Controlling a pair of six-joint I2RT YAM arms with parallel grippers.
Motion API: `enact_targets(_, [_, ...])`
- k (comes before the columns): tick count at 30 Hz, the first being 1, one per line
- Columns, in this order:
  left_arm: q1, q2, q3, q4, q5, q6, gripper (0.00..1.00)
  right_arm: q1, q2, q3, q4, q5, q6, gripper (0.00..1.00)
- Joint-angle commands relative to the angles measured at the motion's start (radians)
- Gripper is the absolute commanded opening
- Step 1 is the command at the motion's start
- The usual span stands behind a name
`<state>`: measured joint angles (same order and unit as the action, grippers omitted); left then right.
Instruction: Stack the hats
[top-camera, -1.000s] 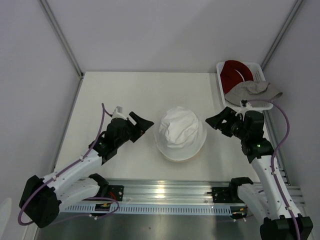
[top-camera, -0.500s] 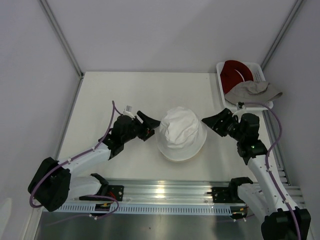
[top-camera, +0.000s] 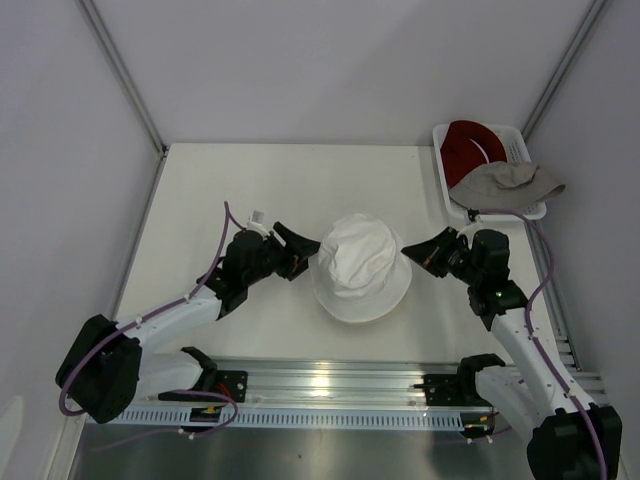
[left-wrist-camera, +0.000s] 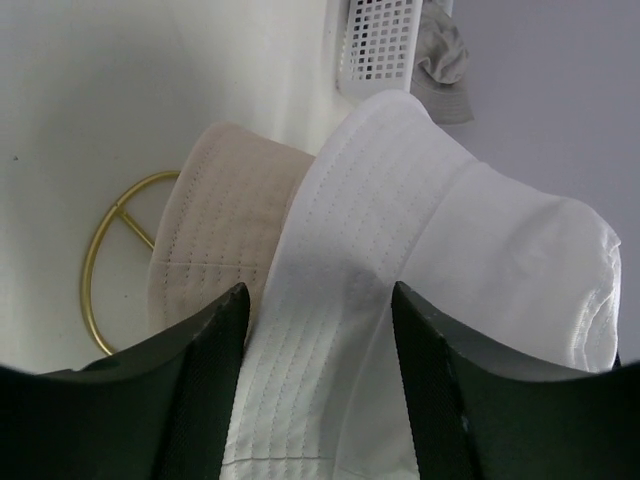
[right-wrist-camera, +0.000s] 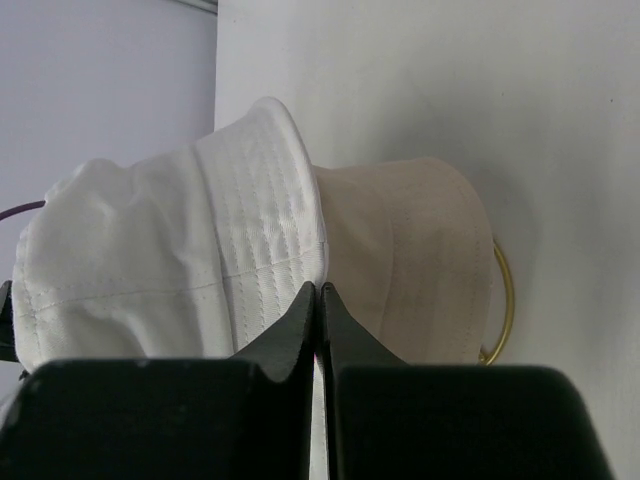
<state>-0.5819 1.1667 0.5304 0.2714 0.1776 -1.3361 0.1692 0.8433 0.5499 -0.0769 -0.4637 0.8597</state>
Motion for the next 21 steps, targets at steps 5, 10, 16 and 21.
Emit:
enact_targets(5, [0.007,-0.016,-0.027,0.058,0.003,-0.02,0.5,0.01,-0.007,-0.031,0.019,0.023,-0.019,0.0])
enact_targets(10, [-0.004,0.027,-0.015,0.101,0.026,-0.023,0.45,0.023,-0.013,-0.033,0.0,0.046,-0.044,0.0])
enact_targets(16, [-0.012,0.047,-0.017,0.128,0.031,-0.026,0.05,0.033,-0.004,-0.038,-0.001,0.066,-0.056,0.0])
enact_targets(21, [-0.025,-0.005,-0.032,0.019,-0.09,0.018,0.01,0.038,-0.001,-0.036,-0.029,0.091,-0.082,0.0])
